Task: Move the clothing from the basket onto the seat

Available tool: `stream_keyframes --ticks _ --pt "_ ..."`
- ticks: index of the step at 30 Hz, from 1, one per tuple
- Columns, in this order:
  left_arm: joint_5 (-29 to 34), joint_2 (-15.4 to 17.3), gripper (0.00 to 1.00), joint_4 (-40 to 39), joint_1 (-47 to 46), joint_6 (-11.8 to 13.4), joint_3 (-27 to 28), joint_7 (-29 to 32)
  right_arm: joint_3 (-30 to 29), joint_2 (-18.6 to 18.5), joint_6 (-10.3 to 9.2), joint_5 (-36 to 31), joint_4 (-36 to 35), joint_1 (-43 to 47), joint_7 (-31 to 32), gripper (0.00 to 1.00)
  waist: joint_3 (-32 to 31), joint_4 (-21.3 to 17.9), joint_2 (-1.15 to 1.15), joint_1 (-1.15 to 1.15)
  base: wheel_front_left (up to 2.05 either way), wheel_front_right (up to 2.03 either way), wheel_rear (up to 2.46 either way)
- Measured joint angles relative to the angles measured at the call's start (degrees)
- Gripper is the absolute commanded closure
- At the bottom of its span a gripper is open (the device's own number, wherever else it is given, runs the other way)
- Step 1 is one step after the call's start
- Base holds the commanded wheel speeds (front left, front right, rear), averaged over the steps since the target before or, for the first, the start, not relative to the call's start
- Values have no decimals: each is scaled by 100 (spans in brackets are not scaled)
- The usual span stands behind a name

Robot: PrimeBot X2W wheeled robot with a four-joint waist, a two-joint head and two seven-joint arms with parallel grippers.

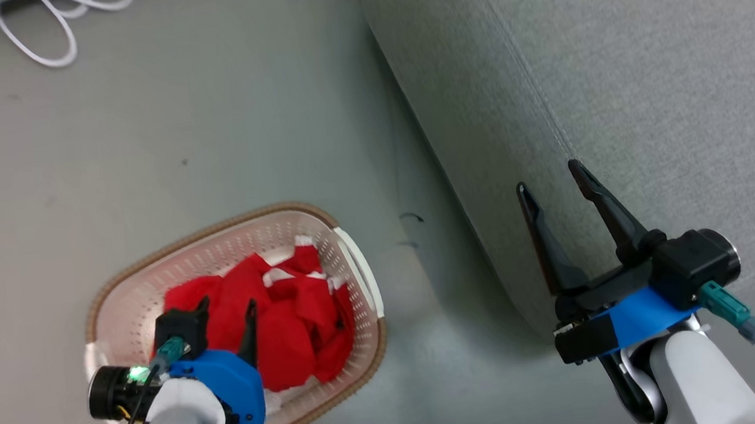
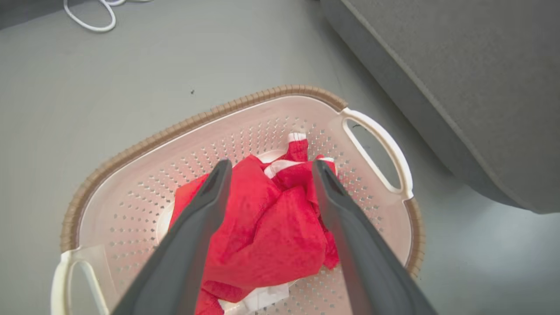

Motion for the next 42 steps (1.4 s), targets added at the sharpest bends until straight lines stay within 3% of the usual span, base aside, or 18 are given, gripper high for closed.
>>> stream_keyframes --ticks 9,18,35,36,37,38,39,42 --pt "148 268 0 786 -555 -49 -622 205 137 1 0 158 -236 -176 -11 0 670 -227 0 0 0 0 0" --pt "-147 565 0 1300 -1031 -71 -1192 322 146 0 0 263 -460 -238 -12 0 1309 -411 0 0 0 0 0" --pt "-327 503 0 1868 -1636 -71 -1715 779 213 1 0 361 -613 -293 -13 0 1771 -402 0 -1 0 0 0" --pt "-355 504 7 1889 -1652 -71 -1738 806 216 1 0 363 -613 -293 -13 0 1781 -407 0 -1 0 0 0" --pt "-372 505 45 1914 -1667 -71 -1758 851 219 1 0 364 -613 -294 -13 0 1786 -412 0 -1 0 0 0" --pt "-383 505 64 1930 -1672 -71 -1794 883 220 1 0 366 -613 -296 -13 0 1789 -416 0 -1 0 0 0" --pt "-409 505 100 1939 -1675 -71 -1830 886 220 1 0 370 -613 -296 -13 0 1789 -420 0 -1 0 0 0" --pt "-456 495 100 1945 -1702 -71 -1919 878 200 1 0 370 -609 -297 -13 0 1779 -419 0 -1 0 0 0"
